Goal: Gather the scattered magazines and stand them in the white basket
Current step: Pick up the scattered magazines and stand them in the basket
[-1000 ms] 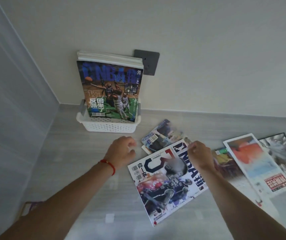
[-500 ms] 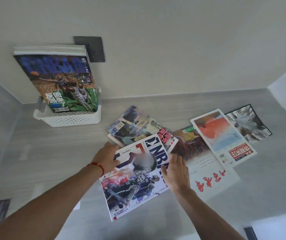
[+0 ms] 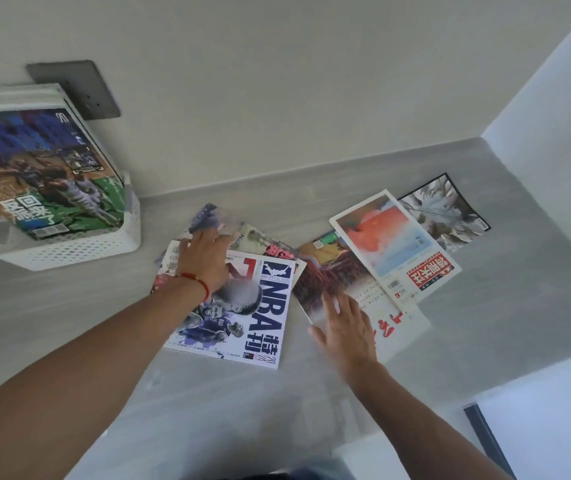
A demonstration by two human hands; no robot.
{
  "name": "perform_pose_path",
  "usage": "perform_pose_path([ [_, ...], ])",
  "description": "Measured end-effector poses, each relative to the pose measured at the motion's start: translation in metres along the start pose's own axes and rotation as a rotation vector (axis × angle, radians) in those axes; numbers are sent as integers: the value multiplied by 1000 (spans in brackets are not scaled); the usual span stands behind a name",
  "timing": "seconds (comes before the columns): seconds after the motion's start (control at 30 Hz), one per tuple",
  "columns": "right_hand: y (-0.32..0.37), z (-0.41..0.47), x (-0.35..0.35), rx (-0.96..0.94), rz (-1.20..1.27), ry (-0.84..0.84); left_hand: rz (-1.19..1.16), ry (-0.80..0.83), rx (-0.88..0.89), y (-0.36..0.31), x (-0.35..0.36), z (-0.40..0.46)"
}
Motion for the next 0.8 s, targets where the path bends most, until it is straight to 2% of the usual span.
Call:
perform_pose_path([
  [0.23,2,-15,1,-59,18,-19,-80,52,488,-158,12,-39],
  [0.43,-33,-70,-1,-76,70,-24,-3,167,607,-207,28,-42],
  [0.57,-74,-119,-11,-77,127,-157,-19,187,714,-238,34,-49],
  [0.67,-110,-138,-13,19,158,-218,26,182,820,-273,32,-55],
  [0.8,-156,-152,-9,325,175,-190,78,202,899,-313,31,-73],
])
Point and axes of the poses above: each hand's wrist, its own z-axis towards the middle knuckle, its own x-axis out of the palm, y = z × x, the point moved 9 cm from there along z, towards the middle knuckle, and after that the axes turned 14 degrees about z, right-handed, at the moved point
